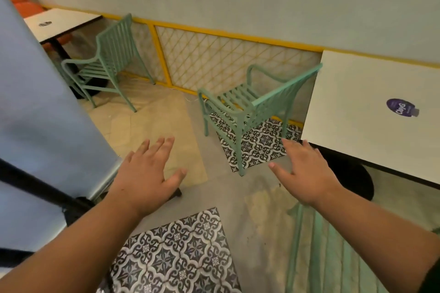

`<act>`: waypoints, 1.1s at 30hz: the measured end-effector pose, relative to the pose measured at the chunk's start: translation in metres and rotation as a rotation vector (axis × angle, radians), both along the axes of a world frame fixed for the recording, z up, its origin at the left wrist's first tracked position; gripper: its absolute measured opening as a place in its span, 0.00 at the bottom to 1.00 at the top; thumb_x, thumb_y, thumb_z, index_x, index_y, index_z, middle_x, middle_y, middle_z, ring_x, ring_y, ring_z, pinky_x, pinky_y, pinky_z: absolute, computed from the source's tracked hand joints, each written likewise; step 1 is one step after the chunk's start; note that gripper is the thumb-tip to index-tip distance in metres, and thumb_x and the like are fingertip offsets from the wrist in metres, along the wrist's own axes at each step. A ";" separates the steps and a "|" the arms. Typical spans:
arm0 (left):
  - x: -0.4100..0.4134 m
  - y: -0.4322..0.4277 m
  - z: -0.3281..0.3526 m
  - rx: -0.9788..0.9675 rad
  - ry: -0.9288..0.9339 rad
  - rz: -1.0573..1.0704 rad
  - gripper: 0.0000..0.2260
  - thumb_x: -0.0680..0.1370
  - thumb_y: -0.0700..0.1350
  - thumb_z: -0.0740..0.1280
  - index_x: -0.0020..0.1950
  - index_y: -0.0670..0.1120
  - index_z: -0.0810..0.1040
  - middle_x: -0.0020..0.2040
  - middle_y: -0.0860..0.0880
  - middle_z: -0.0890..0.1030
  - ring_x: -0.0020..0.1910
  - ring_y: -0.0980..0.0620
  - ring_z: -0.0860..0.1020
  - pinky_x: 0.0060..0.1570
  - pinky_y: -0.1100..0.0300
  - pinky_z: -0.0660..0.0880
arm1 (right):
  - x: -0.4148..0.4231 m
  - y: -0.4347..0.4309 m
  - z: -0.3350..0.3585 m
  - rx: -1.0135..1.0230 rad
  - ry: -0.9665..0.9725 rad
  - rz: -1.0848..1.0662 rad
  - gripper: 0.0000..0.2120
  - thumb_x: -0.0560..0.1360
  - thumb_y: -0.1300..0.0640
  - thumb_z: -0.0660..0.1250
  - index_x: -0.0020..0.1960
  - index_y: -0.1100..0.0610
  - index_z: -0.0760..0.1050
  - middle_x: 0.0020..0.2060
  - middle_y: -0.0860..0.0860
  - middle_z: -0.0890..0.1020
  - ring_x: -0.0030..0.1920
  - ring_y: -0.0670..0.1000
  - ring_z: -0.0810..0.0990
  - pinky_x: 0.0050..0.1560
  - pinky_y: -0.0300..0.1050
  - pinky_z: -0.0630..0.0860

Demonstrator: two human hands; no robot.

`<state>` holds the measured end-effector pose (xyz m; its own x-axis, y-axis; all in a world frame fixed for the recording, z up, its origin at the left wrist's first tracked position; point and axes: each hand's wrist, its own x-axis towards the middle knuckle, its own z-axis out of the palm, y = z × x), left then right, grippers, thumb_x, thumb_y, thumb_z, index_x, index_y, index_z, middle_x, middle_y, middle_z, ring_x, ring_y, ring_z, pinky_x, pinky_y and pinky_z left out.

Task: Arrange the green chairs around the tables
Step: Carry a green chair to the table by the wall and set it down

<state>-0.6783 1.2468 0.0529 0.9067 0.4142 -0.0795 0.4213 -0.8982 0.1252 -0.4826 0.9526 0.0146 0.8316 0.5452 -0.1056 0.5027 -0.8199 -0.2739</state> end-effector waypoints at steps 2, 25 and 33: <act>0.019 0.022 -0.006 -0.005 0.028 -0.001 0.38 0.77 0.71 0.48 0.83 0.57 0.42 0.84 0.52 0.51 0.82 0.47 0.47 0.79 0.42 0.51 | 0.020 0.020 0.001 0.006 -0.009 -0.004 0.41 0.77 0.29 0.51 0.83 0.51 0.53 0.80 0.52 0.63 0.81 0.58 0.54 0.80 0.60 0.53; 0.417 0.148 -0.097 -0.055 0.034 -0.260 0.40 0.72 0.72 0.42 0.83 0.59 0.50 0.83 0.52 0.57 0.82 0.45 0.52 0.77 0.36 0.52 | 0.295 0.147 -0.060 0.033 0.058 -0.244 0.39 0.78 0.31 0.57 0.81 0.52 0.58 0.79 0.52 0.66 0.80 0.60 0.56 0.78 0.59 0.55; 0.512 0.155 -0.196 -0.017 0.135 -0.277 0.35 0.76 0.71 0.42 0.81 0.60 0.51 0.83 0.53 0.57 0.82 0.43 0.51 0.73 0.26 0.43 | 0.391 0.174 -0.123 -0.005 0.093 -0.163 0.37 0.76 0.30 0.53 0.72 0.54 0.72 0.66 0.54 0.77 0.72 0.61 0.69 0.72 0.64 0.68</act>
